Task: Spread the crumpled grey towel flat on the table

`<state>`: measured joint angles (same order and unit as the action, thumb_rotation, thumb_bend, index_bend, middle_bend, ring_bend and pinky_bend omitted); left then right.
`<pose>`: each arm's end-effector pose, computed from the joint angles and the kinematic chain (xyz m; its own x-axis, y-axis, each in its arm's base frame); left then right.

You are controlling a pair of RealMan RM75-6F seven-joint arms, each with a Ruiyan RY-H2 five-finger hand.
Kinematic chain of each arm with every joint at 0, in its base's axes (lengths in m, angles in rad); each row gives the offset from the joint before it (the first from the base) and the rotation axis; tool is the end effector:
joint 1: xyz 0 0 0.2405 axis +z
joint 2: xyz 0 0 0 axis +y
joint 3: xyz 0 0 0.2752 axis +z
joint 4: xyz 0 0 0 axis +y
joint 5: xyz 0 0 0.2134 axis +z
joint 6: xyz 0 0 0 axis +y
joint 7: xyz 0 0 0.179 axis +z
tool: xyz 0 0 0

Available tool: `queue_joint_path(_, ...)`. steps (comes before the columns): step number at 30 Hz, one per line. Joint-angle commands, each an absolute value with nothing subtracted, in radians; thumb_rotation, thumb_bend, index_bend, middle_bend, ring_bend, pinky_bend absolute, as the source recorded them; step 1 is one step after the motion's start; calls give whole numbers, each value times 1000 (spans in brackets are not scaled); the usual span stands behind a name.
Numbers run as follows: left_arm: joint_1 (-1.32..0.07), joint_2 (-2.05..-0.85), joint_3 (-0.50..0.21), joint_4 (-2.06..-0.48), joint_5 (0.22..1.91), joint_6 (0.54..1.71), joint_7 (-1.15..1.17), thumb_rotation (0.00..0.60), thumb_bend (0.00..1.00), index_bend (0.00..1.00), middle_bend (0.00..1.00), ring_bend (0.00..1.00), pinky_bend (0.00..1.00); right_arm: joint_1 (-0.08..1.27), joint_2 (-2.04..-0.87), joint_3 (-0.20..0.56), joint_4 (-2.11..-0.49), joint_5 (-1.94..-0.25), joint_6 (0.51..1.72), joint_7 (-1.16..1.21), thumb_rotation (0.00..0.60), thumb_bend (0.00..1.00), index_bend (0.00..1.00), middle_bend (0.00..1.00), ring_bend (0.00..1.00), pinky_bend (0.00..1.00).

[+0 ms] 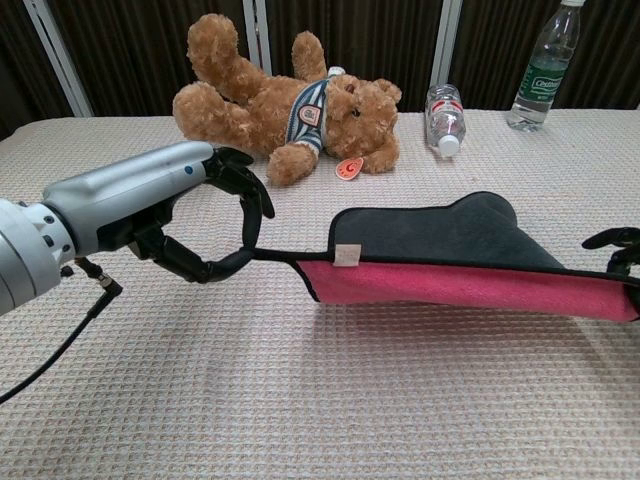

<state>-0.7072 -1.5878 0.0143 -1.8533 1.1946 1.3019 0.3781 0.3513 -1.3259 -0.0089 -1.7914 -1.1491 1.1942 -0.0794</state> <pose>-0.0949 0.2872 -0.0345 0.2285 0.3026 0.9253 0.8956 -0.4380 -0.0779 -0.2699 -0.2580 0.0284 0.0765 -0.3712 0.9254 -0.9941 0.0431 0.0994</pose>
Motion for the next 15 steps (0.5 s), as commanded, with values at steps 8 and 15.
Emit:
queue_joint_path(8, -700, -1683, -10, -1792, 1159, 1251, 400, 600, 507, 605, 277, 8, 0, 337, -1342, -15, -1777, -1171, 1177, -67, 600, 606, 615, 134, 0, 0)
queue_joint_path(15, -689, -1712, -15, -1760, 1154, 1228, 401, 600, 507, 604, 276, 7, 0, 332, -1359, -15, -1763, -1172, 1163, -73, 600, 606, 615, 134, 0, 0)
